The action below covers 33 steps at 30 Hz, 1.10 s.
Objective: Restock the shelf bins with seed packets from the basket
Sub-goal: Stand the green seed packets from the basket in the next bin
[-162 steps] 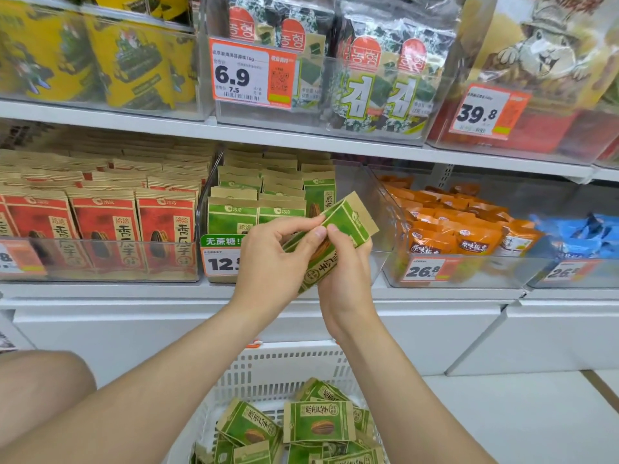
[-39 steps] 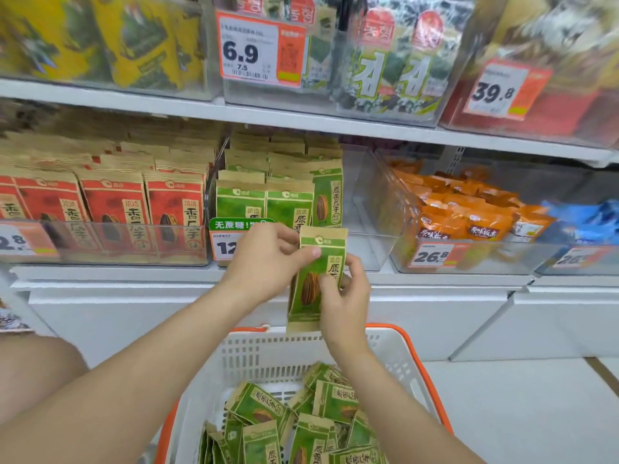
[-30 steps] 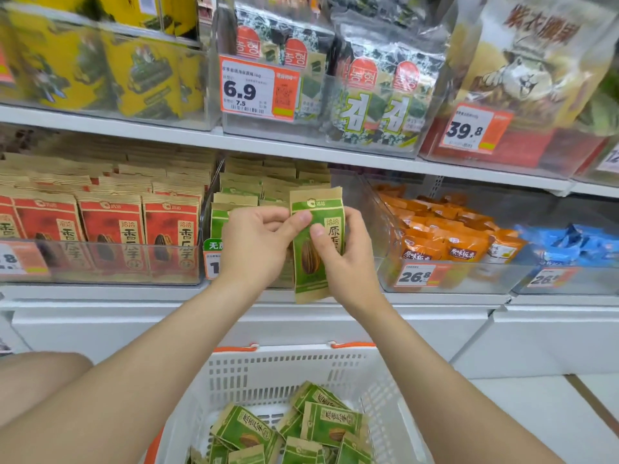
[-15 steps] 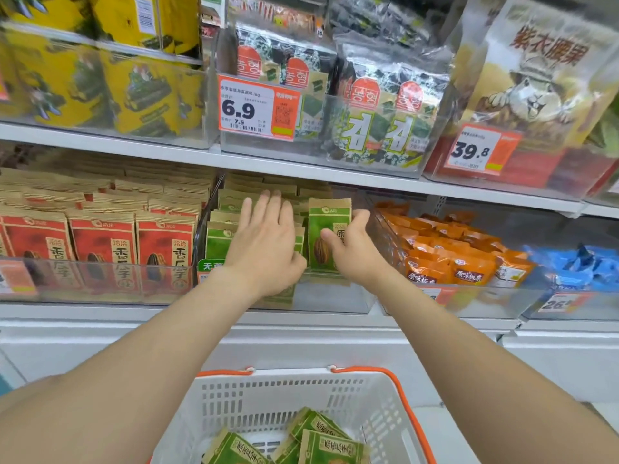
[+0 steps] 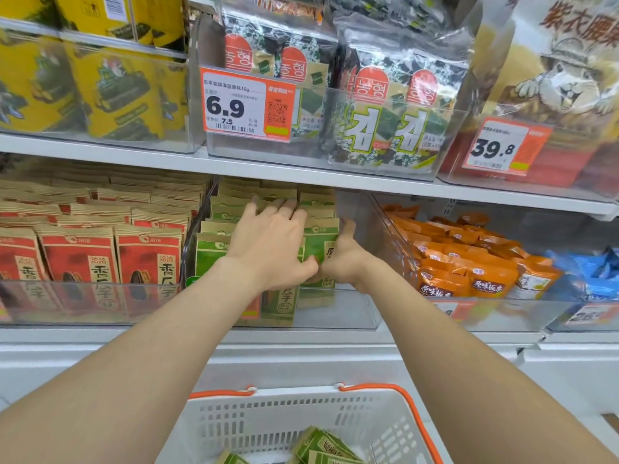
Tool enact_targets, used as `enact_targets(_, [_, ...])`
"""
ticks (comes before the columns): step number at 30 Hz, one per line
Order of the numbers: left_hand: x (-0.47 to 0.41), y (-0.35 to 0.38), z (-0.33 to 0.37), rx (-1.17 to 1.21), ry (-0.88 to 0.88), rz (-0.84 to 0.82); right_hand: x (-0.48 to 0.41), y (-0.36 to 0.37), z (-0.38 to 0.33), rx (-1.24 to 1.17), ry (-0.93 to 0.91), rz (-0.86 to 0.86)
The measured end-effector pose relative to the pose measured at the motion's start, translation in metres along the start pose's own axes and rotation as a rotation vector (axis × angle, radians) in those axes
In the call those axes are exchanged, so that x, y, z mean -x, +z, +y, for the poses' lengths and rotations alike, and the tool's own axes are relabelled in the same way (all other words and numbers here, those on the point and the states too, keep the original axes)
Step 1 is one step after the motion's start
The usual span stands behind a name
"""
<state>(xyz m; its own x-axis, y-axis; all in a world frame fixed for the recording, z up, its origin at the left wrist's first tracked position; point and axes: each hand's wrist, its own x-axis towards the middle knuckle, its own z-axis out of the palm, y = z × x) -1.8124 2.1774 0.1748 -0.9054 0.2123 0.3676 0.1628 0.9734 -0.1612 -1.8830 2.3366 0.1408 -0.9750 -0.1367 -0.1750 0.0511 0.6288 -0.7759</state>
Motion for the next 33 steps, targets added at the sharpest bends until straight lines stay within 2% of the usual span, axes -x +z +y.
enact_targets(4, [-0.007,0.002,-0.004,0.014,-0.01,-0.057,-0.017,0.005,0.01,-0.025,0.006,0.011])
enact_targets(8, [-0.01,0.004,-0.015,0.015,-0.054,-0.087,-0.008,-0.005,0.007,-0.066,0.033,0.204])
enact_targets(10, [-0.01,0.004,-0.018,0.013,-0.081,-0.083,-0.006,-0.006,0.008,-0.113,0.045,0.241])
enact_targets(12, [-0.01,0.003,-0.016,0.005,-0.097,-0.093,-0.005,-0.002,0.007,-0.107,0.072,0.184])
enact_targets(14, [-0.008,0.001,-0.012,-0.013,-0.101,-0.123,-0.011,0.007,0.007,-0.097,0.059,0.037])
enact_targets(16, [-0.009,0.0,-0.009,-0.03,-0.102,-0.127,-0.016,0.01,0.008,-0.113,0.034,-0.035])
enact_targets(20, [-0.018,-0.004,-0.009,0.073,-0.057,-0.013,-0.01,0.0,0.008,-0.163,0.104,-0.033])
enact_targets(24, [-0.03,-0.001,-0.016,0.195,0.027,-0.163,-0.007,-0.004,0.011,-0.165,0.12,-0.077])
enact_targets(27, [-0.037,0.003,-0.02,0.235,-0.023,-0.265,-0.011,0.001,0.012,-0.152,0.114,-0.047])
enact_targets(33, [-0.036,-0.003,-0.02,0.129,-0.155,-0.33,-0.019,0.003,0.016,-0.088,0.092,0.107])
